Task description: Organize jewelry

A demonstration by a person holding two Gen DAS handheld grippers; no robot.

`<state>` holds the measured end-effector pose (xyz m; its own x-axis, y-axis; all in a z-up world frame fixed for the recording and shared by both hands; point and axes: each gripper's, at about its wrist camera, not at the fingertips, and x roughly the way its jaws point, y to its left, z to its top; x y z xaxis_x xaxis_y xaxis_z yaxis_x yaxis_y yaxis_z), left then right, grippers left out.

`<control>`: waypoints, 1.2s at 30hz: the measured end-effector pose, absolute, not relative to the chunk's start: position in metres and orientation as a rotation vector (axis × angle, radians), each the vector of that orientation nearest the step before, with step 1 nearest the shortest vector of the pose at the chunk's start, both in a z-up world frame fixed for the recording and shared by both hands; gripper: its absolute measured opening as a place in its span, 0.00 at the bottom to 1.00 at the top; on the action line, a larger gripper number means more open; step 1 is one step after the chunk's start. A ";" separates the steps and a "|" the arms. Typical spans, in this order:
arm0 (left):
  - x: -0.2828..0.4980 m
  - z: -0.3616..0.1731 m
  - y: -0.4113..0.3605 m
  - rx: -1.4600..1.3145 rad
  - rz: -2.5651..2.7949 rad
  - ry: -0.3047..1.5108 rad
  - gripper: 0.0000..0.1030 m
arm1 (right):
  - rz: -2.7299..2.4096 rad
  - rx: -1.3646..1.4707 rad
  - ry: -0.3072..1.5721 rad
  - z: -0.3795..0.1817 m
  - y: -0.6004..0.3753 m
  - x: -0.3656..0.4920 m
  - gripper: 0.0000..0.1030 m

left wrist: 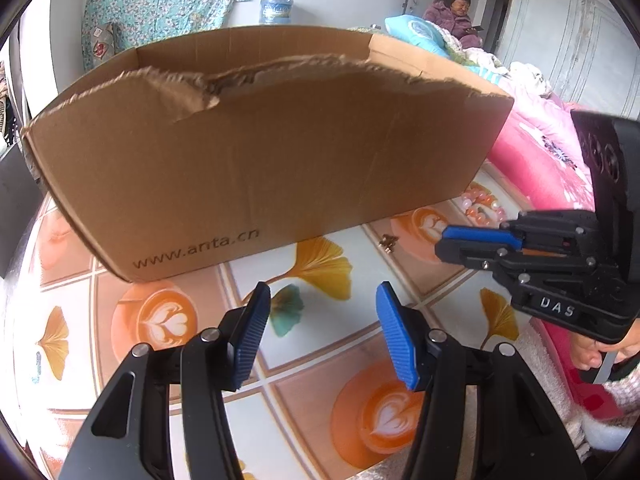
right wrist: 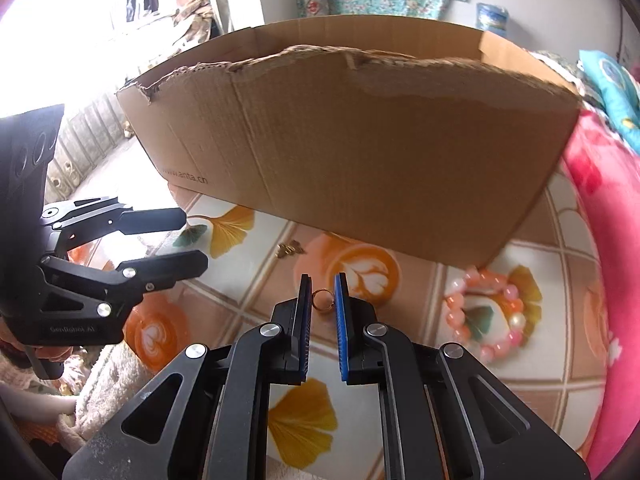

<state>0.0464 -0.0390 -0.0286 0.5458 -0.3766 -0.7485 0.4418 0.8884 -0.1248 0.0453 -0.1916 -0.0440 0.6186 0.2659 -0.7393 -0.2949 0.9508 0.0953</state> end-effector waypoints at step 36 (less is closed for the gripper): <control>0.055 -0.038 -0.108 0.313 -0.554 0.778 0.00 | 0.338 0.101 0.826 -0.037 -0.248 0.032 0.10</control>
